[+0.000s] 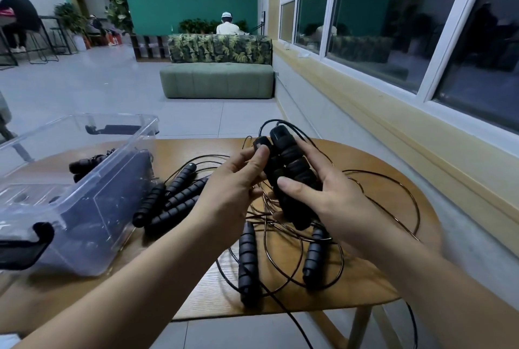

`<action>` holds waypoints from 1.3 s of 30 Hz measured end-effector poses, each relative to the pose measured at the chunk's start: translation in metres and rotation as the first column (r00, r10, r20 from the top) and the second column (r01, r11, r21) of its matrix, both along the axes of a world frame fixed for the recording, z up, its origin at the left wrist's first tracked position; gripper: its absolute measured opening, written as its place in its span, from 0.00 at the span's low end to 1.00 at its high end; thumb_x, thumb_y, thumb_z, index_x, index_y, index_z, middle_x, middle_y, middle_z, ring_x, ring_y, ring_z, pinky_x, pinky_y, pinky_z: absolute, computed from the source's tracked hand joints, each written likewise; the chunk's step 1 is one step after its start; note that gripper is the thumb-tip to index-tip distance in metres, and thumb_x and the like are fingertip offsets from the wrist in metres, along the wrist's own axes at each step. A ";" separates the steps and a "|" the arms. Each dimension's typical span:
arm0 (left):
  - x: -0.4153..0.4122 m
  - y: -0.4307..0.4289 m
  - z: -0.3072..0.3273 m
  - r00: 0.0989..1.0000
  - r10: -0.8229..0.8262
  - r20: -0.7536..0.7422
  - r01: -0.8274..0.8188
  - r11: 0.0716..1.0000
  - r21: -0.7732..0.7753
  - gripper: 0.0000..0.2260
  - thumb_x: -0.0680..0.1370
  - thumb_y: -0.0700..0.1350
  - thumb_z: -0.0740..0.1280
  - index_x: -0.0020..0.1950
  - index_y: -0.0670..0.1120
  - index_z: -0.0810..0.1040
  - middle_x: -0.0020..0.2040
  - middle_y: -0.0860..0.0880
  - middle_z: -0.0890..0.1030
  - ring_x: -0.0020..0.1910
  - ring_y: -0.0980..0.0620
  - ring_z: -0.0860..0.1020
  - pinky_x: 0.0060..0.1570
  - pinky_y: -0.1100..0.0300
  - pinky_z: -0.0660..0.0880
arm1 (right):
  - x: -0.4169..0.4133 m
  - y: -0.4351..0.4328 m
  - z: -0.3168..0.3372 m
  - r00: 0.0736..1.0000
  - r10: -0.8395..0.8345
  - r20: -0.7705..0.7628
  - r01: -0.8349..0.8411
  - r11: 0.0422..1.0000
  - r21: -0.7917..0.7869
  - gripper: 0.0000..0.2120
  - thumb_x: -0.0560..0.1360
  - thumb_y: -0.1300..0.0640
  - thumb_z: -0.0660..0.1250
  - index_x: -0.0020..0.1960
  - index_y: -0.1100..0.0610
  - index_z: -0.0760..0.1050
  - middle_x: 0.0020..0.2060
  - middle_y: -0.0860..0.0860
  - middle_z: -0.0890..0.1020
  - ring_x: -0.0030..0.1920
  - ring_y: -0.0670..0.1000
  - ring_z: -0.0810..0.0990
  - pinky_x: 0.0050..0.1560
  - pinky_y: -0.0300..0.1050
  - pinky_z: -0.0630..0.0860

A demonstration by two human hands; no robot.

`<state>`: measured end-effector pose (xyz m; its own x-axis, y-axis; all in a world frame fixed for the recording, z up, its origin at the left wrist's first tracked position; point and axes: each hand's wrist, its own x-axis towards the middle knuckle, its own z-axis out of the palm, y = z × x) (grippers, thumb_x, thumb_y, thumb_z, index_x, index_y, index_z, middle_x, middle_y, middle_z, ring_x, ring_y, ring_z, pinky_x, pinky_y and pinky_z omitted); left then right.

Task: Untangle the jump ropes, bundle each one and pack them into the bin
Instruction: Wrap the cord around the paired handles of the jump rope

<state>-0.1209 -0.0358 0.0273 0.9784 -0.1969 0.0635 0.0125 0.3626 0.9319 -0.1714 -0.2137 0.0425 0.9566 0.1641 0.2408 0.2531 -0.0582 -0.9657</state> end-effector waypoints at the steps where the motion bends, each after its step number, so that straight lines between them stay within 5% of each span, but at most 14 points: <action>1: 0.001 0.001 0.000 1.000 0.002 -0.006 -0.003 1.000 -0.015 0.18 0.79 0.52 0.72 0.65 0.45 0.82 0.53 0.44 0.78 0.44 0.53 0.76 0.39 0.66 0.74 | -0.001 0.001 -0.001 1.000 0.013 0.012 -0.013 1.000 -0.007 0.30 0.83 0.60 0.72 0.76 0.33 0.70 0.60 0.49 0.87 0.56 0.56 0.89 0.52 0.55 0.87; 6: -0.003 0.002 0.002 0.999 0.009 0.052 -0.012 0.998 0.067 0.17 0.80 0.55 0.72 0.64 0.46 0.82 0.51 0.48 0.81 0.42 0.57 0.78 0.44 0.61 0.71 | -0.007 0.001 0.003 1.000 0.006 0.009 -0.005 0.990 -0.138 0.35 0.76 0.59 0.79 0.74 0.34 0.70 0.55 0.42 0.87 0.53 0.48 0.89 0.47 0.50 0.87; 11: 0.009 0.019 0.008 0.879 0.108 0.464 -0.310 0.869 0.385 0.19 0.81 0.61 0.70 0.68 0.54 0.78 0.62 0.54 0.83 0.61 0.59 0.81 0.58 0.59 0.78 | -0.010 -0.021 0.016 0.996 0.006 -0.083 -0.034 0.940 -0.341 0.25 0.73 0.51 0.83 0.66 0.44 0.77 0.54 0.53 0.87 0.52 0.57 0.88 0.54 0.65 0.86; 15: 0.005 0.026 0.017 0.797 -0.009 0.604 -0.271 0.888 0.371 0.18 0.88 0.54 0.56 0.68 0.47 0.80 0.67 0.53 0.82 0.70 0.58 0.77 0.69 0.59 0.72 | -0.025 -0.036 0.032 0.960 0.231 -0.160 -0.275 0.887 -0.371 0.23 0.76 0.60 0.80 0.68 0.49 0.78 0.49 0.49 0.86 0.49 0.50 0.87 0.47 0.45 0.84; 19: -0.010 0.008 0.014 0.928 -0.034 0.370 -0.052 0.974 0.220 0.33 0.86 0.67 0.52 0.50 0.42 0.84 0.46 0.40 0.83 0.49 0.41 0.82 0.60 0.42 0.77 | -0.031 -0.035 0.035 0.929 0.347 -0.127 -0.369 0.892 -0.261 0.25 0.75 0.64 0.79 0.70 0.53 0.78 0.49 0.50 0.85 0.47 0.54 0.85 0.44 0.47 0.82; 22: -0.025 -0.011 0.023 0.986 0.043 0.163 -0.038 0.999 -0.032 0.32 0.85 0.66 0.50 0.33 0.50 0.79 0.31 0.43 0.66 0.28 0.46 0.67 0.31 0.58 0.72 | -0.028 -0.032 0.037 0.942 0.333 -0.040 -0.335 0.933 -0.131 0.26 0.73 0.66 0.78 0.69 0.55 0.78 0.54 0.58 0.83 0.46 0.60 0.84 0.44 0.52 0.82; 26: -0.041 -0.029 0.016 0.982 -0.016 0.186 -0.015 0.987 0.160 0.31 0.89 0.60 0.50 0.43 0.34 0.72 0.33 0.38 0.59 0.32 0.40 0.52 0.32 0.55 0.53 | -0.025 -0.023 0.040 0.975 0.212 0.060 -0.212 0.977 -0.006 0.28 0.71 0.69 0.77 0.68 0.56 0.76 0.50 0.63 0.80 0.40 0.56 0.81 0.39 0.52 0.80; 28: -0.050 -0.033 0.011 0.969 -0.058 0.240 0.004 0.976 0.217 0.26 0.90 0.52 0.48 0.44 0.38 0.74 0.31 0.33 0.65 0.29 0.46 0.56 0.28 0.58 0.55 | -0.024 -0.017 0.041 0.985 0.117 0.128 -0.111 0.992 -0.056 0.27 0.71 0.67 0.77 0.67 0.55 0.76 0.47 0.60 0.81 0.41 0.57 0.81 0.42 0.55 0.79; 30: -0.052 -0.034 0.009 0.956 -0.064 0.285 -0.020 0.959 0.282 0.23 0.90 0.46 0.50 0.39 0.48 0.75 0.28 0.43 0.72 0.26 0.53 0.63 0.25 0.58 0.59 | -0.025 -0.014 0.042 0.986 0.098 0.138 -0.087 0.993 -0.079 0.26 0.71 0.67 0.77 0.66 0.56 0.75 0.47 0.61 0.82 0.42 0.58 0.83 0.42 0.56 0.81; 33: -0.046 -0.029 -0.008 0.946 0.010 0.323 -0.157 0.888 0.432 0.12 0.85 0.36 0.61 0.45 0.50 0.71 0.33 0.54 0.76 0.31 0.59 0.75 0.28 0.60 0.71 | -0.032 -0.011 0.044 0.985 0.158 0.076 -0.148 0.982 -0.120 0.25 0.76 0.73 0.74 0.68 0.59 0.73 0.48 0.64 0.85 0.42 0.64 0.88 0.41 0.59 0.86; 37: -0.056 -0.033 -0.007 0.963 -0.160 0.218 0.054 0.904 0.425 0.25 0.88 0.57 0.51 0.34 0.56 0.76 0.28 0.51 0.72 0.27 0.51 0.68 0.31 0.49 0.66 | -0.029 -0.015 0.043 0.996 0.058 0.067 -0.050 0.993 -0.107 0.23 0.77 0.71 0.73 0.67 0.57 0.72 0.54 0.60 0.86 0.41 0.62 0.86 0.37 0.48 0.82; 39: -0.058 -0.034 -0.006 0.948 -0.248 0.199 0.140 0.886 0.442 0.28 0.89 0.59 0.49 0.36 0.55 0.79 0.27 0.54 0.67 0.27 0.52 0.65 0.32 0.50 0.64 | -0.023 -0.022 0.041 0.997 -0.001 0.071 0.007 0.996 -0.089 0.25 0.76 0.70 0.75 0.67 0.53 0.71 0.53 0.58 0.87 0.40 0.62 0.86 0.36 0.50 0.81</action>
